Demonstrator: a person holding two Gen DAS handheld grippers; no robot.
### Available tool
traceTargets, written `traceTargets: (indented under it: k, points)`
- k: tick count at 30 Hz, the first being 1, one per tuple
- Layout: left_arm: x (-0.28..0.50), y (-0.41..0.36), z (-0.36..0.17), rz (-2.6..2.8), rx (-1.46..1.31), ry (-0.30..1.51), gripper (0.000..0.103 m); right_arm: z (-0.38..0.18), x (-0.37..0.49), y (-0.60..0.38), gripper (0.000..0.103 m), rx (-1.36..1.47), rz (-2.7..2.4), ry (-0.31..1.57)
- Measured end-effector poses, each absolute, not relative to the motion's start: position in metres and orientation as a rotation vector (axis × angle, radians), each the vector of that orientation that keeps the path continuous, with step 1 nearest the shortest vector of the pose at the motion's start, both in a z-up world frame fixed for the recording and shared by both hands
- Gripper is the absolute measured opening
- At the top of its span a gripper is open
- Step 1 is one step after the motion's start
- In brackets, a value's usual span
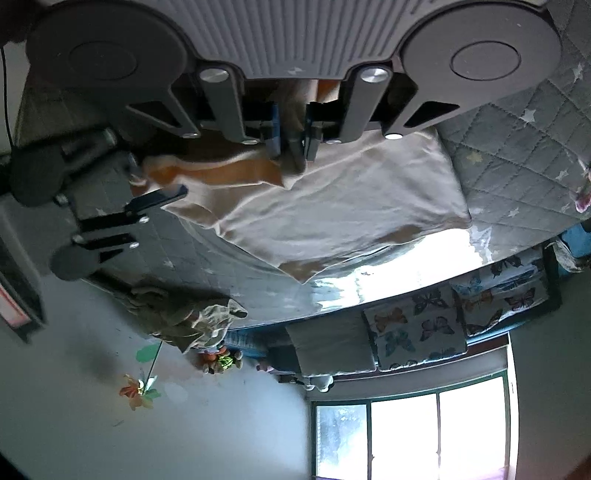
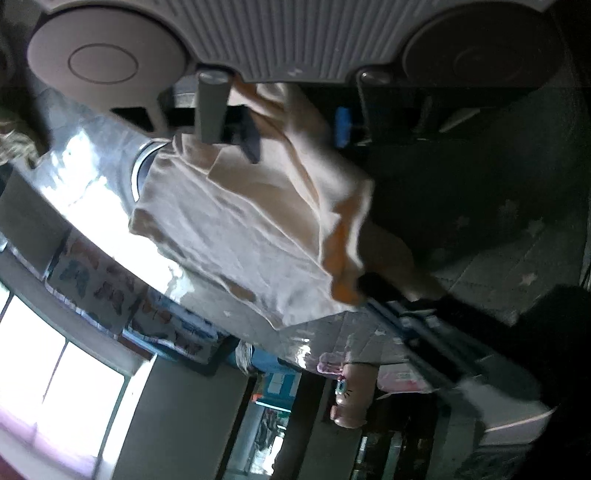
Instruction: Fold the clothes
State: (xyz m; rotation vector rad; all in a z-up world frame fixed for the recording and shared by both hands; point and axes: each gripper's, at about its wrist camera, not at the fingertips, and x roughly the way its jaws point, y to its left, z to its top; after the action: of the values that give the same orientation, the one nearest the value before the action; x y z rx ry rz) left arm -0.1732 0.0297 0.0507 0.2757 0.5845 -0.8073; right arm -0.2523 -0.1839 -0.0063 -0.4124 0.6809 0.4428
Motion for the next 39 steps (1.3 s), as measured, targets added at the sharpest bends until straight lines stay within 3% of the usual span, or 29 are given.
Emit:
traceTargets:
  k: [1,2,3,5,16,18,39]
  points:
    - [-0.178,0.033,0.05,-0.811,0.282,0.58,0.019,-0.005,-0.25,-0.187,0.019,-0.384,0.446,0.693]
    - [-0.183,0.036,0.05,-0.814,0.289,0.575,0.024,-0.003,-0.247,-0.191,0.016,-0.348,0.449,0.707]
    - [-0.188,0.038,0.05,-0.807,0.301,0.57,0.036,-0.001,-0.244,-0.194,0.014,-0.322,0.449,0.716]
    - [-0.197,0.041,0.047,-0.796,0.325,0.559,0.044,0.003,-0.241,-0.198,0.014,-0.282,0.445,0.725]
    - [-0.228,0.032,0.022,-0.772,0.498,0.494,0.06,0.022,-0.236,-0.198,0.012,-0.229,0.423,0.705]
    - [-0.235,0.028,0.021,-0.775,0.526,0.467,0.068,0.025,-0.236,-0.199,0.012,-0.208,0.416,0.701]
    - [-0.243,0.017,0.002,-0.698,0.625,0.382,0.075,0.047,-0.236,-0.201,0.012,-0.144,0.408,0.688]
